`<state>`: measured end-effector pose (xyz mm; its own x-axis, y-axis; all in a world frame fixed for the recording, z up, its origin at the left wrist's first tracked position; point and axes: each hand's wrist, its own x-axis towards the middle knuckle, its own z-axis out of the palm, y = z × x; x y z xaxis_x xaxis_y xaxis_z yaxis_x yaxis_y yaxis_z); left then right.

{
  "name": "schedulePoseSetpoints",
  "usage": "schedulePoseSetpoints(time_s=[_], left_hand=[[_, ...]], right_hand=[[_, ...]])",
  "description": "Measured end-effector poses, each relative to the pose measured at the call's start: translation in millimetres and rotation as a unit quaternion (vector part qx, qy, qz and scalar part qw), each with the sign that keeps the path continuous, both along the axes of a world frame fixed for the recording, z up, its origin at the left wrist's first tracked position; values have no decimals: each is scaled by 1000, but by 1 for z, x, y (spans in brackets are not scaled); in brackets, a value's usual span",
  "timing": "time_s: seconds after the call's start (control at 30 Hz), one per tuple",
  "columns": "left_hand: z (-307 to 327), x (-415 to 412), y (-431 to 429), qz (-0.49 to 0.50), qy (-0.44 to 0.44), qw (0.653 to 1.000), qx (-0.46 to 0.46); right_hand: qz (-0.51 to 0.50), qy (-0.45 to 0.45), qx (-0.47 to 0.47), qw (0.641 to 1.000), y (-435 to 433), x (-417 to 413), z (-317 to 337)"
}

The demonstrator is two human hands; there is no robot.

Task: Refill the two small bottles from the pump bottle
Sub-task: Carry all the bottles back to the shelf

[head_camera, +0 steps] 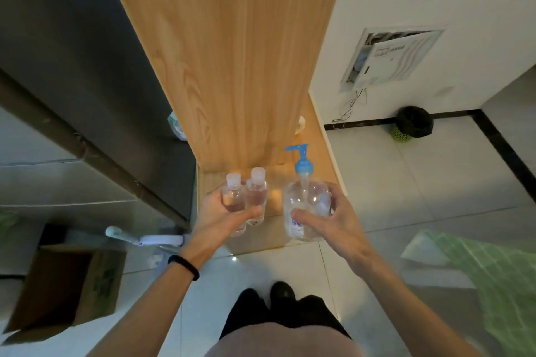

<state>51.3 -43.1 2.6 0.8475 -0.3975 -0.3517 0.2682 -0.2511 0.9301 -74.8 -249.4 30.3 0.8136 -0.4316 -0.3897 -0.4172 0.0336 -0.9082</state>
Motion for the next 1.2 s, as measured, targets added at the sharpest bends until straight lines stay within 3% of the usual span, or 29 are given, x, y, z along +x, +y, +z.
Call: schedulePoseSetpoints(time_s=[0.17,0.57,0.77,1.2], left_hand=[[-5,23,-15,2,-13,999,35],[-24,43,-37,23,-93,995,14],[-31,41,-42,17,-124,992,22],[-40,38,-27,22,-92,995,32]], right_hand=[[25,-1,-65,998,-20,36,-9],[55,-30,-181,982,-44,62,-42],[83,-16,-209,974,-50,63,-45],[95,-12,-205,974,-51,62,-49]])
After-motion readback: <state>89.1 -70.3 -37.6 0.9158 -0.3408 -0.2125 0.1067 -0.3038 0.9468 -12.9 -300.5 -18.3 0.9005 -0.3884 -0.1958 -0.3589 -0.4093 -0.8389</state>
